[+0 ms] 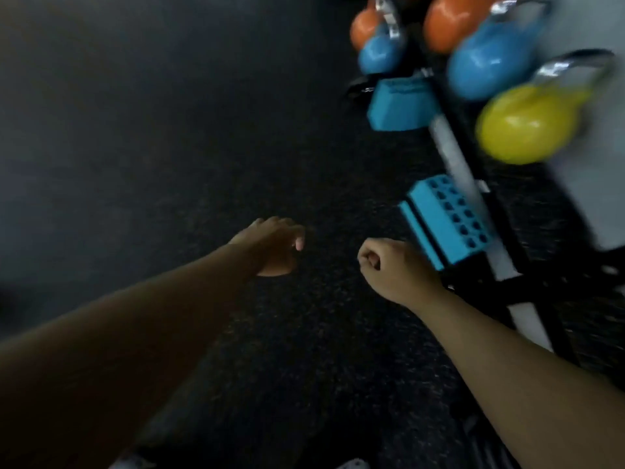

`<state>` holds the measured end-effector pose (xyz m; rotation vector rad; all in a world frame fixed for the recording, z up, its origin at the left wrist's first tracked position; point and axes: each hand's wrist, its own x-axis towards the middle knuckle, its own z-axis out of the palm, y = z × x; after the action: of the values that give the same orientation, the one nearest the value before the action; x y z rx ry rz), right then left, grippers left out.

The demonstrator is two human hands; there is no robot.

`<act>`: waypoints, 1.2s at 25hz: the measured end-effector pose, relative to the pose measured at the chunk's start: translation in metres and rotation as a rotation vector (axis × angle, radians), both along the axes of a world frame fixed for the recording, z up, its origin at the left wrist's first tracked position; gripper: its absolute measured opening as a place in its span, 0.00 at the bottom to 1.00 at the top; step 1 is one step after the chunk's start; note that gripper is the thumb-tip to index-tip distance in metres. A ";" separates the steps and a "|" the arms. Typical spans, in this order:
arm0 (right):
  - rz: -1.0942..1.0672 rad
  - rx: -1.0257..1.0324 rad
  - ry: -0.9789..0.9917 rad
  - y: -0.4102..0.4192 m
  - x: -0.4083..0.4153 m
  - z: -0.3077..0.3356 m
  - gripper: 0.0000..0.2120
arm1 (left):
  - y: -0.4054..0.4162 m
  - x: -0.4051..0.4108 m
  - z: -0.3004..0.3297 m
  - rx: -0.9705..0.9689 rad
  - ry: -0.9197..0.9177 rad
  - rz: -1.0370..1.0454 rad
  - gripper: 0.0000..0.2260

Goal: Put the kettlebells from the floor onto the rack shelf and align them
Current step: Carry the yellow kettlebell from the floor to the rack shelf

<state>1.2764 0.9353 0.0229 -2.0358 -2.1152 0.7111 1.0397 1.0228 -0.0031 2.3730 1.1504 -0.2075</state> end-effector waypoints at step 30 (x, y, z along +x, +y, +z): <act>0.487 -0.436 0.193 0.209 -1.017 -0.185 0.02 | 0.060 -1.044 -0.122 0.019 0.613 0.571 0.31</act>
<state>0.2596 1.1448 -0.1620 -1.5127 -2.5240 1.4839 -0.0042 1.0831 -0.1253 1.9290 2.0544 -0.7519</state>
